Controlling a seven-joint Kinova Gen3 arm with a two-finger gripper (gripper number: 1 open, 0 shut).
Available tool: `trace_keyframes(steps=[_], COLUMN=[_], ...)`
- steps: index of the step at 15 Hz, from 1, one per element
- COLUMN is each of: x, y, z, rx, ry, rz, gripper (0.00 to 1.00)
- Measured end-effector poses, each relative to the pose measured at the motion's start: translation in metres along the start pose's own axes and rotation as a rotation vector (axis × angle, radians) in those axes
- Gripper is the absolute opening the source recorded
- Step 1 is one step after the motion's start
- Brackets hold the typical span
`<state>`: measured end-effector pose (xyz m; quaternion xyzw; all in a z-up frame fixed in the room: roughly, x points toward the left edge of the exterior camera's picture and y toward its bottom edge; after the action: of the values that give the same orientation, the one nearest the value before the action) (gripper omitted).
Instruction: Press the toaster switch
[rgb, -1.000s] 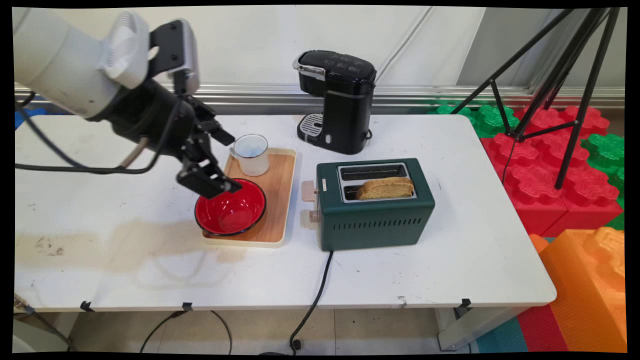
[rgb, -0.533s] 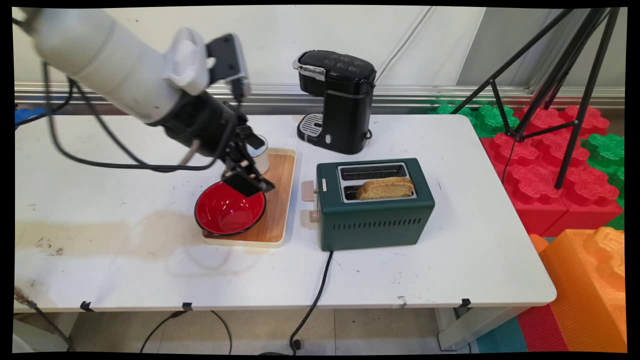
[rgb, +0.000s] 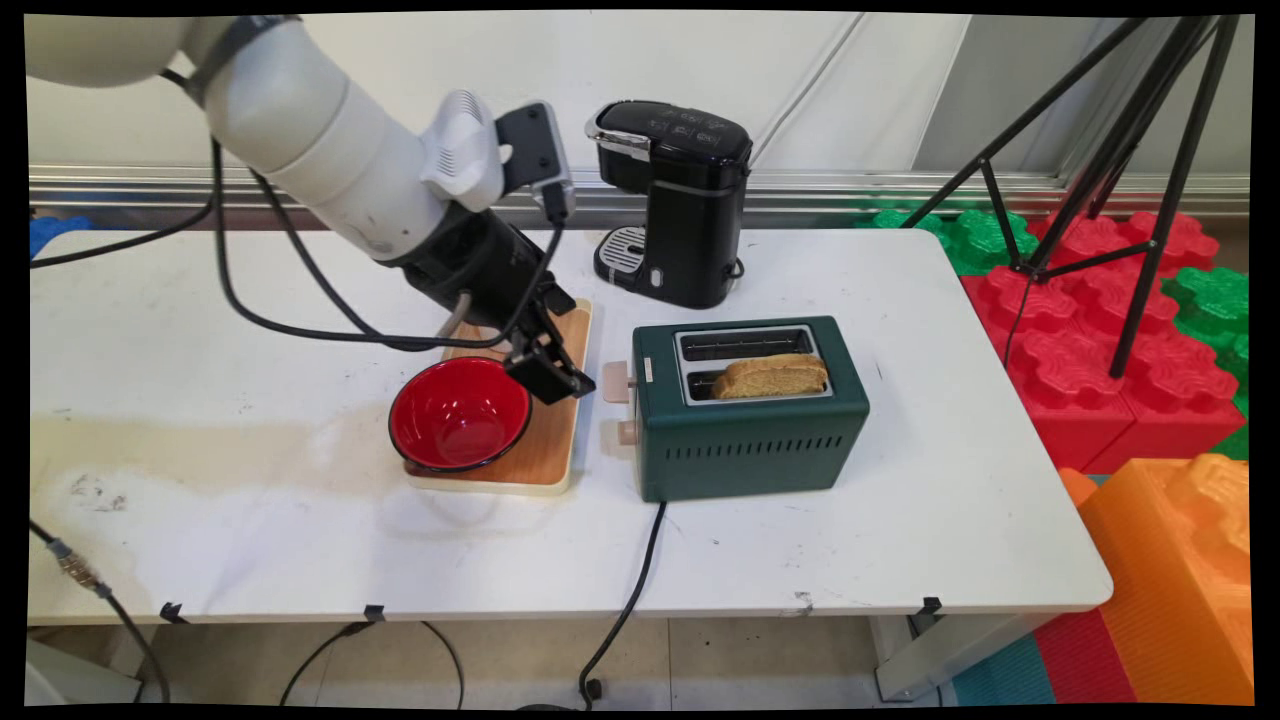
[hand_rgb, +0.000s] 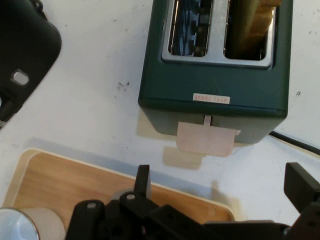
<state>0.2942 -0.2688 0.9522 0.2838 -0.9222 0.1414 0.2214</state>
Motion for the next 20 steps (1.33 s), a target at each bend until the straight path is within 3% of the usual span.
trace_keyframes(steps=[3, 4, 20], x=[0.005, 0.006, 0.016], y=[-0.002, -0.002, -0.007], z=[0.011, 0.014, 0.057], rx=[-0.013, -0.017, -0.052], ry=[-0.005, -0.006, -0.037], rz=[0.003, 0.003, 0.002], gripper=[1.00, 0.00, 0.00])
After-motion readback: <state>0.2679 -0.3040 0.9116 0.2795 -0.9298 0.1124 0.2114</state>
